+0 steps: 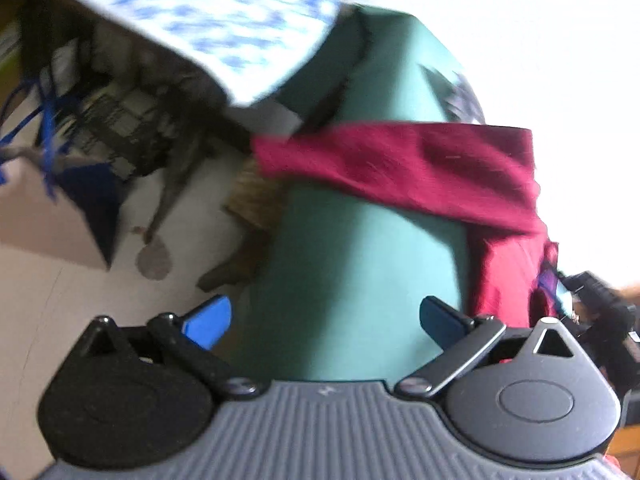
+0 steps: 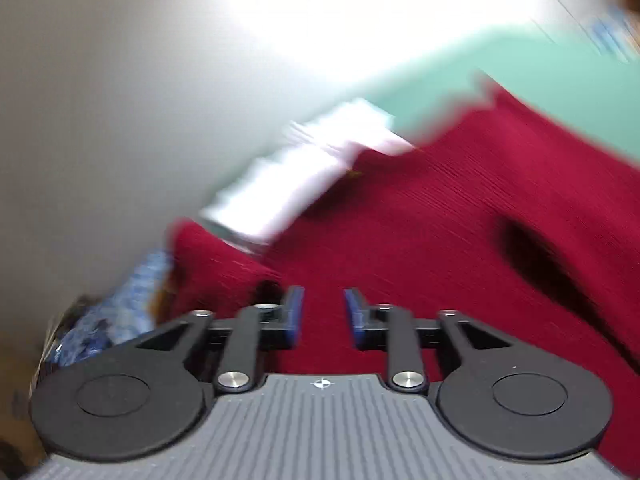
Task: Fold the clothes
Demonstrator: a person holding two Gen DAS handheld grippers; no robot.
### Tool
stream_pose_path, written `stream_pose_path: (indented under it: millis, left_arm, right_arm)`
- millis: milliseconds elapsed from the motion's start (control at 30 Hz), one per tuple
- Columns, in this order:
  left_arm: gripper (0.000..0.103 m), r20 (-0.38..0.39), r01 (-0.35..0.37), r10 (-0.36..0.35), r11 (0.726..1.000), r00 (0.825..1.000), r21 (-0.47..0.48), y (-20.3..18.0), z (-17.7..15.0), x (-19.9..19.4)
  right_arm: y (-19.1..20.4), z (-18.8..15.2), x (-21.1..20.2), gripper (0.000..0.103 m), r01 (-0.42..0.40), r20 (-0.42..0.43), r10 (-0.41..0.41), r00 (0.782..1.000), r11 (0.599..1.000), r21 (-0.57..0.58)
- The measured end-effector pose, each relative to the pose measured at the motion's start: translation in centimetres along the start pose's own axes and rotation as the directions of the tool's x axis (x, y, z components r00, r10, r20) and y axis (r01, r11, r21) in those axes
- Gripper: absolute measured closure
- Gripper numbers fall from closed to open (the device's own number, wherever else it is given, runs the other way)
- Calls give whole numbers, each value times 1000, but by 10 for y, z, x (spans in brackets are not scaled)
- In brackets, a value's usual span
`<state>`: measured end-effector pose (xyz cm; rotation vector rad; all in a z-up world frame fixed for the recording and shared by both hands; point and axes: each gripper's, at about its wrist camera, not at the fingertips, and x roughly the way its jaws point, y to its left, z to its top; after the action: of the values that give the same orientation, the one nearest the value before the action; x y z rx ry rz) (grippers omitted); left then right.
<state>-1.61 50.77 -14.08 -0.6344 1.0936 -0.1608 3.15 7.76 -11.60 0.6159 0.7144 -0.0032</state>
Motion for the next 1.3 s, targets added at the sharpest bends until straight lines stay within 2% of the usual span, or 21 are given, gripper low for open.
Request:
stream_pose_path:
  millis: [67, 133, 167, 200, 267, 333, 367, 433, 467, 500, 600, 667, 733, 767, 800, 833, 900, 933, 1067, 1167, 1300]
  left_arm:
    - [3, -11, -6, 7, 998, 1000, 60, -24, -6, 11]
    - [3, -9, -49, 50, 995, 999, 89, -44, -13, 24]
    - [2, -6, -75, 76, 992, 997, 99, -53, -17, 30]
    - [2, 2, -106, 106, 988, 994, 110, -62, -20, 35]
    - [2, 39, -171, 167, 976, 985, 132, -77, -25, 38]
    - [2, 70, -180, 174, 978, 982, 102, -80, -28, 34]
    - [2, 86, -176, 169, 982, 982, 74, -78, -30, 29]
    - [2, 129, -185, 179, 982, 975, 33, -76, -37, 15]
    - [2, 153, -199, 193, 980, 969, 21, -75, -41, 7]
    - [2, 175, -212, 207, 977, 963, 9, -74, -46, 0]
    - [2, 211, -224, 228, 974, 950, -41, -64, -56, -18]
    - [2, 223, -215, 231, 972, 947, -95, -54, -60, -27]
    - [2, 226, -180, 211, 972, 951, -153, -43, -60, -33]
    - [2, 226, -150, 190, 972, 955, -183, -37, -58, -36]
    - [2, 226, -113, 161, 971, 961, -211, -30, -55, -37]
    - [2, 226, -73, 128, 969, 966, -237, -24, -51, -38]
    - [2, 222, 18, 44, 962, 974, -273, -15, -37, -32]
    - [2, 216, 59, 4, 957, 976, -284, -13, -29, -26]
    - [2, 117, 169, -139, 936, 983, -309, -21, 6, 17]
    - [2, 70, 189, -176, 928, 982, -322, -35, 27, 49]
    - [2, 89, 203, -185, 927, 979, -315, -51, 56, 71]
  right_arm:
    - [-16, 0, -11, 68, 1, -28, -3, 1000, 998, -62]
    - [-10, -3, -29, 61, -16, 7, 18, 1000, 967, -253]
    - [-2, -6, -37, 60, -35, 30, 50, 998, 926, -375]
    - [7, -9, -41, 60, -69, 32, 97, 995, 868, -492]
    - [30, -20, -46, 60, -134, 5, 195, 981, 694, -708]
    - [53, -39, -47, 54, -198, -53, 309, 950, 461, -865]
    - [62, -46, -43, 51, -217, -93, 349, 933, 335, -917]
    - [81, -64, -27, 51, -210, -160, 360, 919, 106, -972]
    - [87, -71, -16, 51, -205, -187, 358, 915, 15, -979]
    - [94, -77, -5, 51, -199, -212, 353, 911, -75, -977]
    - [109, -104, 24, 51, -164, -255, 308, 917, -292, -942]
    - [120, -119, 43, 55, -121, -243, 270, 932, -399, -909]
    - [130, -121, 54, 63, -109, -222, 272, 936, -378, -920]
    - [134, -121, 59, 77, -104, -213, 272, 939, -365, -925]
    - [138, -119, 61, 93, -125, -210, 255, 944, -314, -941]
    - [141, -117, 63, 96, -129, -202, 253, 946, -275, -953]
    - [141, -114, 59, 96, -119, -178, 285, 942, -211, -970]
    - [140, -110, 52, 96, -117, -163, 306, 938, -163, -980]
    - [138, -91, 30, 96, -91, -83, 370, 925, 6, -996]
    - [138, -81, 22, 96, -61, -30, 385, 922, 69, -996]
    - [133, -73, 11, 96, -36, 18, 383, 924, 132, -991]
